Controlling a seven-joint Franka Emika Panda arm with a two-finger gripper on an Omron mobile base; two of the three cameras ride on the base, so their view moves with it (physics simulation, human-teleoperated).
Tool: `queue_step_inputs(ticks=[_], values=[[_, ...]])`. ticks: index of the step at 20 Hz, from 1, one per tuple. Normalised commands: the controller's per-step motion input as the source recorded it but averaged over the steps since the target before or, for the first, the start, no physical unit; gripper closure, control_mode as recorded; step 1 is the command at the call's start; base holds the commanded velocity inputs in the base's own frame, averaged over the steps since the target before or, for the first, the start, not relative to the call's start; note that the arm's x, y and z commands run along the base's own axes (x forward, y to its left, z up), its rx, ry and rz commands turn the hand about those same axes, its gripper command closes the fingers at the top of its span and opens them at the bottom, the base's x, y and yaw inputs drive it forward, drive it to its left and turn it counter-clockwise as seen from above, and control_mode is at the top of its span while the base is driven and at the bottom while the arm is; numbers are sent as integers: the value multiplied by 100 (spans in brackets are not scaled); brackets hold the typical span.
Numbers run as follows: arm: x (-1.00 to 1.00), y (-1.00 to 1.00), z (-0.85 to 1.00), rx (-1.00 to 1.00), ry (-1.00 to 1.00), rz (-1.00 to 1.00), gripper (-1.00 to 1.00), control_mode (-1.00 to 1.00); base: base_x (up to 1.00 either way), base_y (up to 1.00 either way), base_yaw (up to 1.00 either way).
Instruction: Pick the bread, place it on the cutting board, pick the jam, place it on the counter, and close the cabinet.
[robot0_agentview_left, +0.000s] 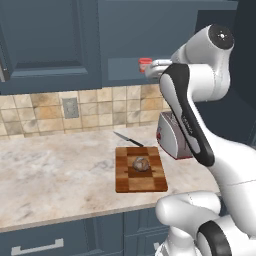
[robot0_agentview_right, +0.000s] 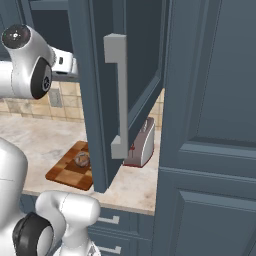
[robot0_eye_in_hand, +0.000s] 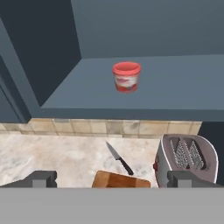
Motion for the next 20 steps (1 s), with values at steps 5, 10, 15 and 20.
queue_step_inputs(ticks=[5,10,15,20], values=[[24,0,0,-1,0,0,-100,-100,0,0,0],[26,0,0,-4,0,0,-100,-100,0,0,0],[27,0,0,-5,0,0,-100,-100,0,0,0],[24,-1,0,-4,0,0,-100,-100,0,0,0]])
